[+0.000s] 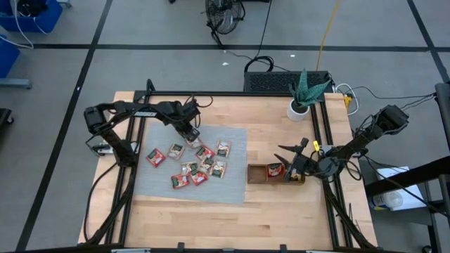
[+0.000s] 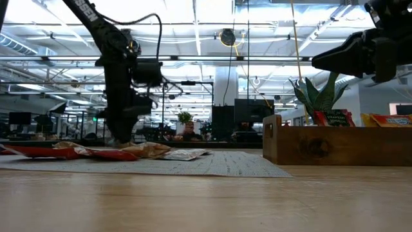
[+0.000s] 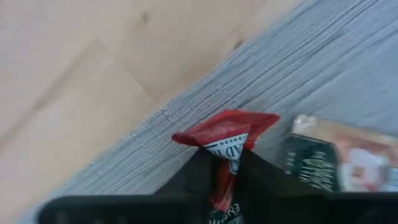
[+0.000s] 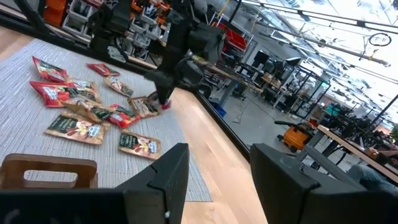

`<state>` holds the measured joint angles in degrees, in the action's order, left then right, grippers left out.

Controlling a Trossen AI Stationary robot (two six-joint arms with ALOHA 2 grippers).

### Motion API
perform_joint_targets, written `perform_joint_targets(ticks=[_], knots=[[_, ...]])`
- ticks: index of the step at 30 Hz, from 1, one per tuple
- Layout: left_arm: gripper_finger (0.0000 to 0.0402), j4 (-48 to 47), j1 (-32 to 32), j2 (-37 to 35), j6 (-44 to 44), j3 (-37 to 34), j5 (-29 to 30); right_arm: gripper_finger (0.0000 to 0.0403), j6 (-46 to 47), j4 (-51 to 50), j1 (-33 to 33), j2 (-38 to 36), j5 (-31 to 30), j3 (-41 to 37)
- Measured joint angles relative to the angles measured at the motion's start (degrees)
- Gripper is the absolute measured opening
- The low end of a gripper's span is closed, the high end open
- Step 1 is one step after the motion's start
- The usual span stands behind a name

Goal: Pick & Place Tea
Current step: Put the red tea bag into the middle section of the wooden organizer

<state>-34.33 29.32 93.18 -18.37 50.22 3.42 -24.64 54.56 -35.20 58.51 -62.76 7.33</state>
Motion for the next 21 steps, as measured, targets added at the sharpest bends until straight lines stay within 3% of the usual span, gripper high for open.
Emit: perform_joint_targets(ticks=[3,8,15,21], knots=[[0.0013,0.84,-0.61,-3.90,0.23,1.02,1.81,0.0155,1.02,0.00,0.63,0.01,0.23,0.00],[0.0017,8.45,-3.44,-11.66,2.20,1.78,7.77,0.0155,6.69,0.00,7.09,0.01,8.57,0.00],[0.0013,39.64,-9.48,-15.54,10.11,1.85,8.19,0.0155,13.69,2.59,23.53,1.19,24.12,0.00],[0.0008,64.41,-13.15,-10.08,16.41,1.85,8.04,0.0155,11.74,12.20,35.57,7.64,35.47,1.46]])
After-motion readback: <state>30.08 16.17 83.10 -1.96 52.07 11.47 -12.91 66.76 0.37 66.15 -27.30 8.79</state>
